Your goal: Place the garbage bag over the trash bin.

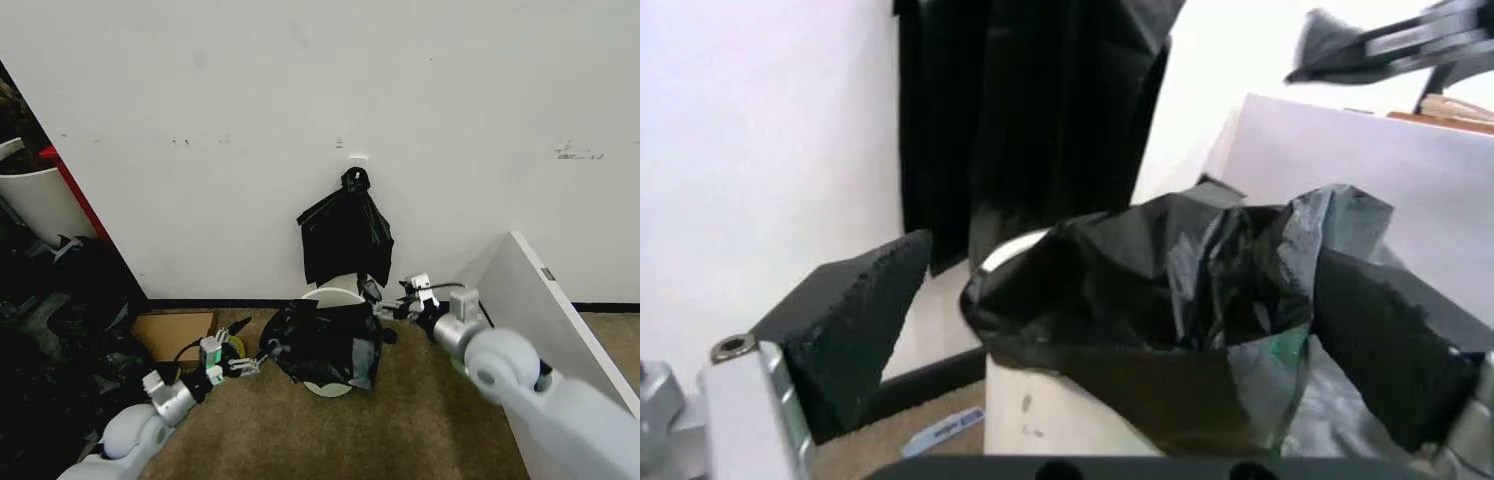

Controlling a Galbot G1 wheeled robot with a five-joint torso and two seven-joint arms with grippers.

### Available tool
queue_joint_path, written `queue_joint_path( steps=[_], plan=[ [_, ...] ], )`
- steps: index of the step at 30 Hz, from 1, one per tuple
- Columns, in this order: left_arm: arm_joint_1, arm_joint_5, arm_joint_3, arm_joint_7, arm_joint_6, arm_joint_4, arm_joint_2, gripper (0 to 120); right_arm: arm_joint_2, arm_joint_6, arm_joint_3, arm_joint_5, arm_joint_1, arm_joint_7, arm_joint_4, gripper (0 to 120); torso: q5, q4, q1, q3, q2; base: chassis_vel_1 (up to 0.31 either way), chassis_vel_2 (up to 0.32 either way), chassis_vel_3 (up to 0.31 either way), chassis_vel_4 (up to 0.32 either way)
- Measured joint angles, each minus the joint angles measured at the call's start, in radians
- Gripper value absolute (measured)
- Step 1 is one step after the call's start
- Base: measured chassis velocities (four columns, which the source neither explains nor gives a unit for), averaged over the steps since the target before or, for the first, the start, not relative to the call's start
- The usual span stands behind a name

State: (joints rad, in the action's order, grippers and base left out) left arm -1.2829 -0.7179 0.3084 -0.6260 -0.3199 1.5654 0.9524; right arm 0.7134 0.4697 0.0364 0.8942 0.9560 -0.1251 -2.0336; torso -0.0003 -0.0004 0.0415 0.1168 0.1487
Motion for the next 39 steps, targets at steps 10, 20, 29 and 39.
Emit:
queue_joint_path(
  steps=[10, 20, 29, 39],
  plan=[
    [-0.013, 0.0, 0.013, 0.009, -0.006, -0.011, 0.003, 100, 0.008, -0.242, -0.102, -0.647, 0.087, 0.27, -0.016, 100, 0.0, -0.0002, 0.0, 0.0, 0.0, 0.0, 0.0, 0.0, 0.0],
    [-0.031, 0.003, 0.017, 0.012, -0.006, -0.005, -0.009, 100, 0.11, -0.429, -0.232, -0.761, 0.039, 0.396, 0.084, 100, -0.0002, -0.0007, 0.0, 0.0, 0.0, 0.0, 0.0, 0.0, 0.0],
    [-0.03, 0.006, 0.01, 0.011, -0.006, -0.005, -0.014, 100, 0.167, -0.497, -0.286, -0.717, 0.002, 0.418, 0.15, 88, -0.0002, -0.0008, 0.0, 0.0, 0.0, 0.0, 0.0, 0.0, 0.0],
    [-0.033, 0.006, 0.007, 0.006, -0.003, -0.003, -0.018, 100, 0.234, -0.518, -0.35, -0.734, -0.062, 0.415, 0.253, 50, -0.0001, -0.0008, 0.0, 0.0, 0.0, 0.0, 0.0, 0.0, 0.0]
  ],
)
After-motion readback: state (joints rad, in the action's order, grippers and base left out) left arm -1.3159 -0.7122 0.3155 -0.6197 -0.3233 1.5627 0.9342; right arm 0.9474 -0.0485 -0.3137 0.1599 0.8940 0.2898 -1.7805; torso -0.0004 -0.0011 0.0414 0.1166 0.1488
